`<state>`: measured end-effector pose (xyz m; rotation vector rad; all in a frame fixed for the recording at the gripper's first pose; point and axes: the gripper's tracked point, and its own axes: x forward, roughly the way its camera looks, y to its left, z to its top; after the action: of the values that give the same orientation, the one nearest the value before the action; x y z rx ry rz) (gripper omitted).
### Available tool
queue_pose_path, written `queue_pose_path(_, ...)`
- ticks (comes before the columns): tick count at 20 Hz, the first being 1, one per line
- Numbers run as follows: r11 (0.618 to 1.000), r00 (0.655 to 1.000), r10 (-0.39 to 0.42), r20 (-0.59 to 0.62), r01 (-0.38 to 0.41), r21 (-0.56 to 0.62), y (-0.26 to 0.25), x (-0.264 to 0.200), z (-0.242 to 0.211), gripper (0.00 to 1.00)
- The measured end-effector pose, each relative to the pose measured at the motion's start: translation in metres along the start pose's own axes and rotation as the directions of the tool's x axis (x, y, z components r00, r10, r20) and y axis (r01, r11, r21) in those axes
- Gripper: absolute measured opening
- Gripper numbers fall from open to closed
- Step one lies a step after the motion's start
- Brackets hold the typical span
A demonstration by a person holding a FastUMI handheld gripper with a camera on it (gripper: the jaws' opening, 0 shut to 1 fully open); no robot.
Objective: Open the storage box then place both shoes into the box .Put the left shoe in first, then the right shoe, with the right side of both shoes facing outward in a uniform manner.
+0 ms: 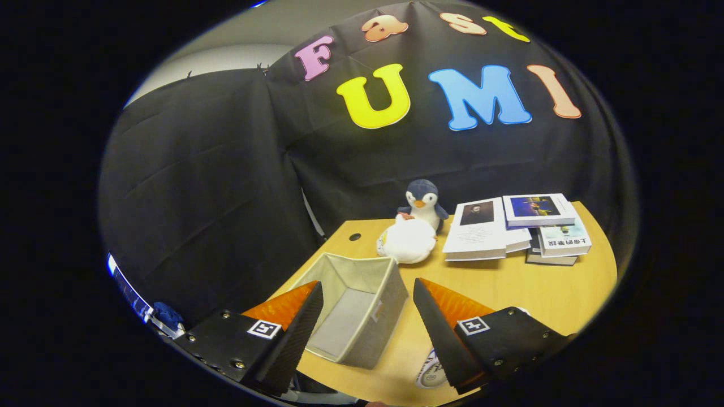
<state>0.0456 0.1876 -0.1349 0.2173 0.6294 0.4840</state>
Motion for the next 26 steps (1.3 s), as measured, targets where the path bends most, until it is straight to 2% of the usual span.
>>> queue_pose_path(8,0.991,0.988,-0.132,-0.084,0.129,-0.037,-0.069,0.000,-0.053,0.98)
queue_pose_path(11,0.980,0.973,-0.199,-0.118,0.195,-0.052,-0.096,0.001,-0.074,0.98)
queue_pose_path(14,0.972,0.955,-0.233,-0.181,0.227,-0.055,-0.114,0.002,-0.103,0.98)
queue_pose_path(24,0.961,0.886,-0.266,-0.379,0.275,-0.032,-0.149,0.015,-0.178,0.97)
queue_pose_path(26,0.961,0.872,-0.261,-0.413,0.276,-0.026,-0.151,0.019,-0.190,0.86)
